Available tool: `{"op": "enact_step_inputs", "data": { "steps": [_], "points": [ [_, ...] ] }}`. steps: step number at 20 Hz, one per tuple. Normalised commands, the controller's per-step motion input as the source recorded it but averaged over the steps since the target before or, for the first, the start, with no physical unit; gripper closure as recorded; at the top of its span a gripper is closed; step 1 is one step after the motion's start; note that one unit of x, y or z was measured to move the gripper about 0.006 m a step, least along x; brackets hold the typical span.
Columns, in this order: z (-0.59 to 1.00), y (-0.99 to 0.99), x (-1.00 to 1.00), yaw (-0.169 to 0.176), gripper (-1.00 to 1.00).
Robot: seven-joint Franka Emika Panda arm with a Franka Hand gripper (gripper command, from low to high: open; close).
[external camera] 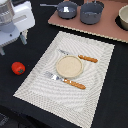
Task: Place the pan onto the stove and place the fish and sausage into the pan.
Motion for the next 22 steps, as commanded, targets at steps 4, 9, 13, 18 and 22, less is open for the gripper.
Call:
{"op": "enact_step_inputs", "data": {
  "steps": [4, 9, 13, 18, 22],
  "points": [
    [-0.22, -0.24, 0.23, -0.006, -1.00],
    [-0.20, -0.29, 0.29, -0.028, -1.00],
    [-0.19, -0.31, 0.36, -0.033, -1.00],
    [-0.21, -0.28, 0.35, -0.032, -1.00],
    [-0.22, -0.24, 0.32, -0.029, -1.00]
  ]
}}
